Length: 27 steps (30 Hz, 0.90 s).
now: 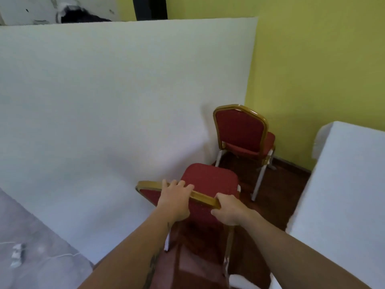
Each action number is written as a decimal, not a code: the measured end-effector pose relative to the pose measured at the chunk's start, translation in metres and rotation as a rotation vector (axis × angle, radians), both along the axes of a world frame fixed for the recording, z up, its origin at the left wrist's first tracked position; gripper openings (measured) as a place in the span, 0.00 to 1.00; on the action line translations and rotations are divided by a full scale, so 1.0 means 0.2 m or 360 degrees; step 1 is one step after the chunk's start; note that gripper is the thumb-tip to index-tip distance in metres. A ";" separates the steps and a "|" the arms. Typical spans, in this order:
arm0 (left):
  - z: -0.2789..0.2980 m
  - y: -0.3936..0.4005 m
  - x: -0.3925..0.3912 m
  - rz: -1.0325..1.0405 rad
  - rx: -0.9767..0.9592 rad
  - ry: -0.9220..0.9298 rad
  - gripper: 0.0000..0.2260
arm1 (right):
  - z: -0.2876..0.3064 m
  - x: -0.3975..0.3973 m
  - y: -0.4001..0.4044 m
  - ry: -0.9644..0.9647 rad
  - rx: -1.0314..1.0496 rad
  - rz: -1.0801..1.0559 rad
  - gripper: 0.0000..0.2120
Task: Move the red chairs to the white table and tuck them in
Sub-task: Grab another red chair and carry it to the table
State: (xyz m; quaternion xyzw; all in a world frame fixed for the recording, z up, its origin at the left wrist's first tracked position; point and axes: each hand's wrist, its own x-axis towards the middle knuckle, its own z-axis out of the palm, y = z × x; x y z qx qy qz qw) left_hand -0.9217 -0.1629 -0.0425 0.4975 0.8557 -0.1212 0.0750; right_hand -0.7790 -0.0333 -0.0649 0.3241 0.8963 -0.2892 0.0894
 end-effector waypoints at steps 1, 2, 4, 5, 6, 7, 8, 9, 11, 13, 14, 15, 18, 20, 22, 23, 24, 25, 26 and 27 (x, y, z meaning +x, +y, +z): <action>0.01 0.03 -0.01 -0.0060 -0.0017 0.0026 0.28 | -0.03 0.00 -0.01 -0.0019 0.0076 -0.0016 0.09; 0.01 0.05 -0.02 -0.0118 -0.0026 0.0056 0.25 | -0.06 0.00 -0.02 -0.0040 0.0156 -0.0030 0.10; 0.00 0.10 -0.03 -0.0186 -0.0029 0.0093 0.20 | -0.08 0.01 -0.04 -0.0084 0.0296 -0.0021 0.13; -0.01 0.12 -0.03 -0.0200 -0.0032 0.0099 0.18 | -0.08 0.00 -0.05 -0.0100 0.0330 -0.0012 0.15; -0.02 0.13 -0.03 -0.0217 -0.0031 0.0112 0.17 | -0.08 0.00 -0.06 -0.0108 0.0352 -0.0011 0.16; -0.03 0.15 -0.03 -0.0241 -0.0032 0.0134 0.16 | -0.08 0.00 -0.06 -0.0113 0.0369 -0.0013 0.16; -0.03 0.16 -0.02 -0.0275 -0.0035 0.0152 0.14 | -0.08 0.01 -0.06 -0.0115 0.0387 -0.0016 0.15; -0.03 0.16 -0.02 -0.0317 -0.0042 0.0153 0.13 | -0.07 0.03 -0.07 -0.0122 0.0402 -0.0017 0.15; -0.05 0.16 0.00 -0.0419 -0.0034 0.0116 0.12 | -0.07 0.07 -0.08 -0.0125 0.0418 -0.0019 0.15; -0.05 0.16 0.03 -0.0529 -0.0033 0.0081 0.12 | -0.06 0.13 -0.10 -0.0137 0.0427 -0.0027 0.16; -0.05 0.16 0.04 -0.0579 -0.0030 0.0072 0.11 | -0.06 0.16 -0.10 -0.0146 0.0426 -0.0033 0.16; -0.05 0.16 0.05 -0.0626 -0.0023 0.0069 0.11 | -0.05 0.18 -0.11 -0.0153 0.0427 -0.0035 0.16; -0.05 0.16 0.12 -0.0753 -0.0027 0.0023 0.09 | -0.06 0.28 -0.13 -0.0152 0.0407 -0.0062 0.14; -0.05 0.16 0.15 -0.0807 -0.0023 0.0009 0.07 | -0.06 0.33 -0.14 -0.0124 0.0395 -0.0092 0.12; -0.04 0.15 0.19 -0.0877 -0.0014 0.0014 0.07 | -0.06 0.38 -0.16 -0.0113 0.0381 -0.0134 0.11; -0.04 0.16 0.20 -0.0915 -0.0006 0.0007 0.07 | -0.06 0.40 -0.18 -0.0114 0.0378 -0.0149 0.12; -0.04 0.17 0.21 -0.0964 -0.0006 0.0005 0.07 | -0.06 0.42 -0.19 -0.0122 0.0383 -0.0173 0.13; -0.03 0.18 0.22 -0.1020 -0.0011 0.0010 0.08 | -0.06 0.44 -0.21 -0.0128 0.0396 -0.0202 0.14; -0.03 0.19 0.22 -0.1075 -0.0009 0.0011 0.08 | -0.06 0.45 -0.22 -0.0132 0.0420 -0.0235 0.14; -0.03 0.21 0.22 -0.1126 -0.0003 0.0011 0.09 | -0.07 0.46 -0.23 -0.0132 0.0449 -0.0272 0.14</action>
